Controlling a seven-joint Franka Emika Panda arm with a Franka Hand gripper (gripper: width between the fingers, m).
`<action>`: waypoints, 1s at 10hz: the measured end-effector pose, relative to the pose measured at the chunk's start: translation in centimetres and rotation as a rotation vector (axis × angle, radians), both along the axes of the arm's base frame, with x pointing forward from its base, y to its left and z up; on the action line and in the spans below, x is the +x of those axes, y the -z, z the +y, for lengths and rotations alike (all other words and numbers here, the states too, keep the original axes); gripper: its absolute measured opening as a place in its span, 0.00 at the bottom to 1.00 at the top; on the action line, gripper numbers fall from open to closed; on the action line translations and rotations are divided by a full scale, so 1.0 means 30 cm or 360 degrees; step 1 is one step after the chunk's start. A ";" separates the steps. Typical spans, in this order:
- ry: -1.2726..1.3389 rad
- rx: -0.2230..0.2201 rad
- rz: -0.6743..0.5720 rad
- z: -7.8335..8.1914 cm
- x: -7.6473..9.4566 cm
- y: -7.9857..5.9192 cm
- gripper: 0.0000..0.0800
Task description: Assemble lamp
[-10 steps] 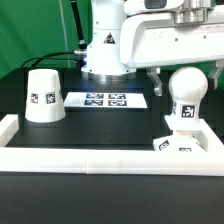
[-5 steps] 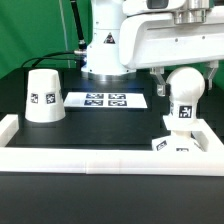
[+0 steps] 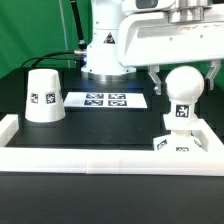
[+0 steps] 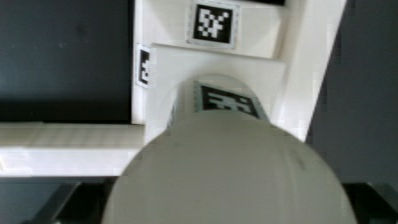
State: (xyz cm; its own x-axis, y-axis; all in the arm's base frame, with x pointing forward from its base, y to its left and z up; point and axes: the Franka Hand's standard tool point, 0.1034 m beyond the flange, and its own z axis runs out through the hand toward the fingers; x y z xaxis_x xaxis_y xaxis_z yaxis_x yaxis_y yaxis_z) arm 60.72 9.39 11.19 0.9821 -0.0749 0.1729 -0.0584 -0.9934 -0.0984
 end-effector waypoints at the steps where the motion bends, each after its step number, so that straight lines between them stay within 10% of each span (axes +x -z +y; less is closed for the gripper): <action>1: 0.0137 0.0022 0.0008 -0.002 -0.002 0.003 0.73; 8: 0.0810 0.0142 0.0057 -0.003 -0.004 0.004 0.73; 10: 0.0622 0.0115 0.0032 -0.024 -0.005 -0.039 0.86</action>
Offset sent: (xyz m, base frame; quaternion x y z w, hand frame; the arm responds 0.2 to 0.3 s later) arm -0.0030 0.0048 -0.0049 -0.0011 0.0104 0.2608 0.9653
